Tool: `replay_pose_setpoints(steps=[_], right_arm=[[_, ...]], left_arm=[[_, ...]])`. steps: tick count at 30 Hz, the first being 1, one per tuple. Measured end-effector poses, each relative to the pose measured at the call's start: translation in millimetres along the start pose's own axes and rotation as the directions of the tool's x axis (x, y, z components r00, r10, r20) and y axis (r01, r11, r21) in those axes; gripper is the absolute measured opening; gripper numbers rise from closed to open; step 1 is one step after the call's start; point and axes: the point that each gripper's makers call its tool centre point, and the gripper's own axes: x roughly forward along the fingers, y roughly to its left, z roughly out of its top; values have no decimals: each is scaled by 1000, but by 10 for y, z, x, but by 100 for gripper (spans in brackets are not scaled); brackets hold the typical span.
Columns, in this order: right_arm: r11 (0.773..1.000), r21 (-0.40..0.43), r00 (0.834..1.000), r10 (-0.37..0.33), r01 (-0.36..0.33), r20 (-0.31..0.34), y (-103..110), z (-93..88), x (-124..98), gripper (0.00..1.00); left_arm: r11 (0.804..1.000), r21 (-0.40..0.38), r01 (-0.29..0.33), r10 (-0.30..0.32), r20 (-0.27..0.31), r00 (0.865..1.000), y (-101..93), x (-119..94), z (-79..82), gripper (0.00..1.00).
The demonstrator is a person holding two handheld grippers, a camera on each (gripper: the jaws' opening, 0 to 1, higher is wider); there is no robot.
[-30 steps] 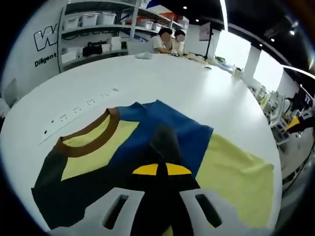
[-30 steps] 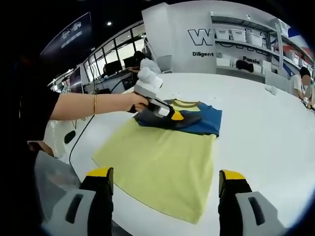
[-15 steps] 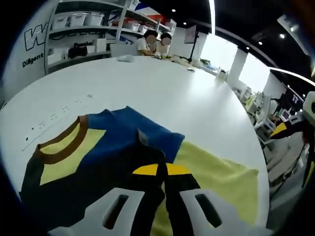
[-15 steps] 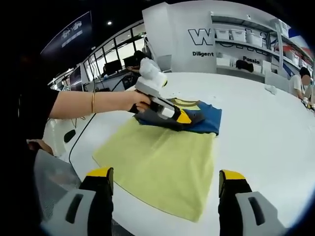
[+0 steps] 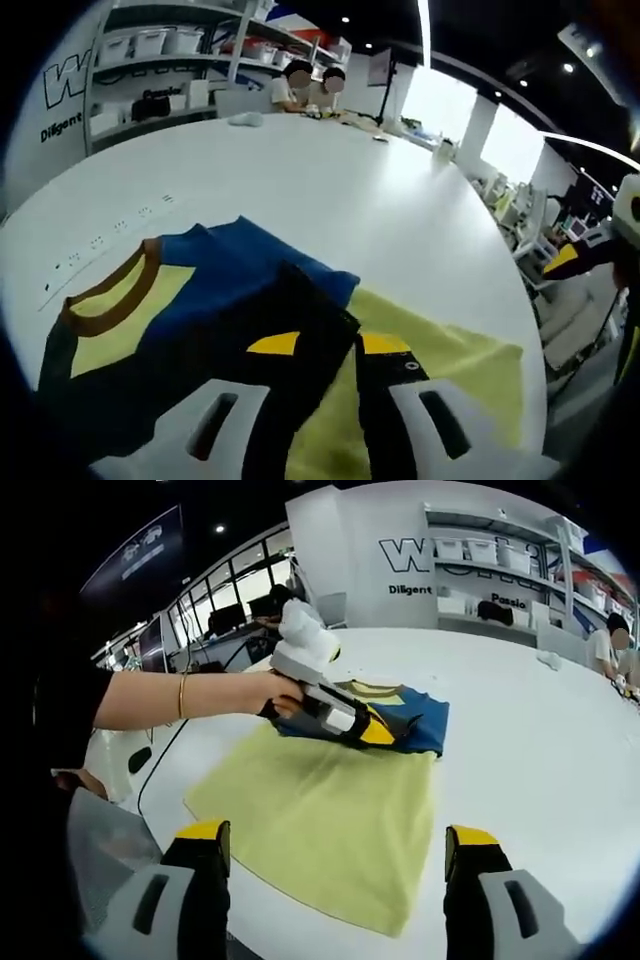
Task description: Fold the garment on the visible template until the final outline fits inside the template.
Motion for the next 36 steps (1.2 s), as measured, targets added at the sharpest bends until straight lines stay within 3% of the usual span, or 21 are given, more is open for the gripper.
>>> replay_pose_setpoints(steps=[7,11,16,22,29,36], right_arm=[[1000,22,1000,-1,1,21,-55,56,10,88],[999,43,1000,-13,11,29,-121,89,33,89],[998,48,999,-31,30,31,-202,133,68,90],[996,85,998,-16,11,54,-277,257,135,91],[996,94,996,-15,7,86,-383,419,231,91],[994,109,996,-35,26,77,-502,457,383,91]], left_arm=[[1000,1,1,-1,38,999,-7,-74,77,50],[999,11,-30,30,50,998,38,-200,74,55],[996,16,-84,83,70,994,134,-353,70,77],[992,-11,-125,126,119,985,214,-541,72,93],[979,-75,-191,201,168,965,411,-856,12,97],[961,-131,-244,263,165,950,560,-1092,-184,96]])
